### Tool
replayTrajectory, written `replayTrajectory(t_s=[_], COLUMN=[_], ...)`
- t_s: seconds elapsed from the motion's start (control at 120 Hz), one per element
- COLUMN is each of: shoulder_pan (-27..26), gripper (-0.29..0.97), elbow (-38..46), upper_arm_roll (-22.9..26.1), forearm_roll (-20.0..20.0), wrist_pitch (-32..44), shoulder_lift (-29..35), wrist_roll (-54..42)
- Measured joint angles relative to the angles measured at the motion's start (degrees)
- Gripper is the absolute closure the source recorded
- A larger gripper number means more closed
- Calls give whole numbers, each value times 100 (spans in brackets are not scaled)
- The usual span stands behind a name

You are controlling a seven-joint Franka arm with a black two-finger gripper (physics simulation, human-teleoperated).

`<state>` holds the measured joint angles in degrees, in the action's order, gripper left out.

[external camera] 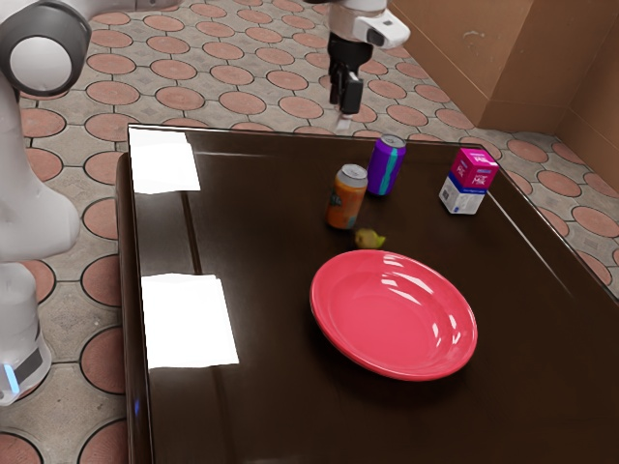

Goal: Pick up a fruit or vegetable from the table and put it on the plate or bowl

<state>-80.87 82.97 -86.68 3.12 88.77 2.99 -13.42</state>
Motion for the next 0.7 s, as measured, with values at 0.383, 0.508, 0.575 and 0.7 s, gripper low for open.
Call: replayTrajectory(t_s=[0.383,0.508,0.575,0.7], shoulder_pan=[101,117,-205,258], gripper=[2,3,3,3], elbow=[-19,122,272,721], upper_arm_roll=[230,482,504,512], forearm_roll=[-92,-94,-111,-449], wrist_pitch=[151,616,936,1502], shoulder_lift=[-36,-716,-818,-850], wrist_roll=[-215,-162,-183,-297])
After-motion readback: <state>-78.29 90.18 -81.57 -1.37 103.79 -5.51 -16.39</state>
